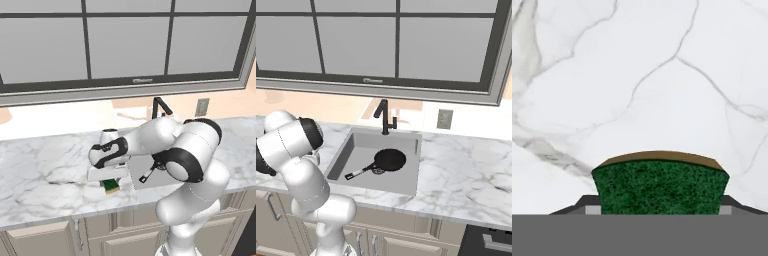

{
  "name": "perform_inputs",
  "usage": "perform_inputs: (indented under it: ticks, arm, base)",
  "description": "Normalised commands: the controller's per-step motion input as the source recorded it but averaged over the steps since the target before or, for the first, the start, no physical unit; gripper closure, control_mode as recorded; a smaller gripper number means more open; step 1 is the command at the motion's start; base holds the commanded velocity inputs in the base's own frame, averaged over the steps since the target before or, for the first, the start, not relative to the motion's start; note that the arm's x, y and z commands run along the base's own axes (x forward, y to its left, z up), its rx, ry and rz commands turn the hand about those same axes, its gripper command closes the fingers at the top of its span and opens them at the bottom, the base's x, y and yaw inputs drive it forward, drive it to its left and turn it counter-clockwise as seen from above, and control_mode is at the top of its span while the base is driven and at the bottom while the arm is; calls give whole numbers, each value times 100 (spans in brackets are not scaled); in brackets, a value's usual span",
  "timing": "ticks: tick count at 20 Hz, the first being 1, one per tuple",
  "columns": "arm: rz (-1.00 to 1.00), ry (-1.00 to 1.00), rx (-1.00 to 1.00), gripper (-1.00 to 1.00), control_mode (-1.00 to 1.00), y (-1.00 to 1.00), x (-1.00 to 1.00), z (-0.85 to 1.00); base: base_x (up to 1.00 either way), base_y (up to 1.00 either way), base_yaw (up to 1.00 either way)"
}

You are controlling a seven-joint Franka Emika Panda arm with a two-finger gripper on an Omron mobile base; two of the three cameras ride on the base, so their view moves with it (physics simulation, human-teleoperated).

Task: Pick the pan and sponge and place them into the sink. Then turn on the water.

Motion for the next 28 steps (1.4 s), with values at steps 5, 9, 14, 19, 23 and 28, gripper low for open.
perform_inputs:
  ticks: [5, 9, 14, 19, 23, 28]
  arm:
    - [0, -6, 0, 100, -100, -21, -7, 21]
    - [0, -12, 0, 100, -100, -56, 0, 38]
    - [0, -16, -3, 100, -100, -68, 0, 29]
    - [0, -14, -4, 100, -100, -62, 0, 16]
    - [0, -8, -8, 100, -100, -61, 5, 0]
    - [0, -7, -9, 100, -100, -64, 12, 0]
  base:
    - [0, 0, 0]
    - [0, 0, 0]
    - [0, 0, 0]
    - [0, 0, 0]
    - [0, 0, 0]
    - [0, 0, 0]
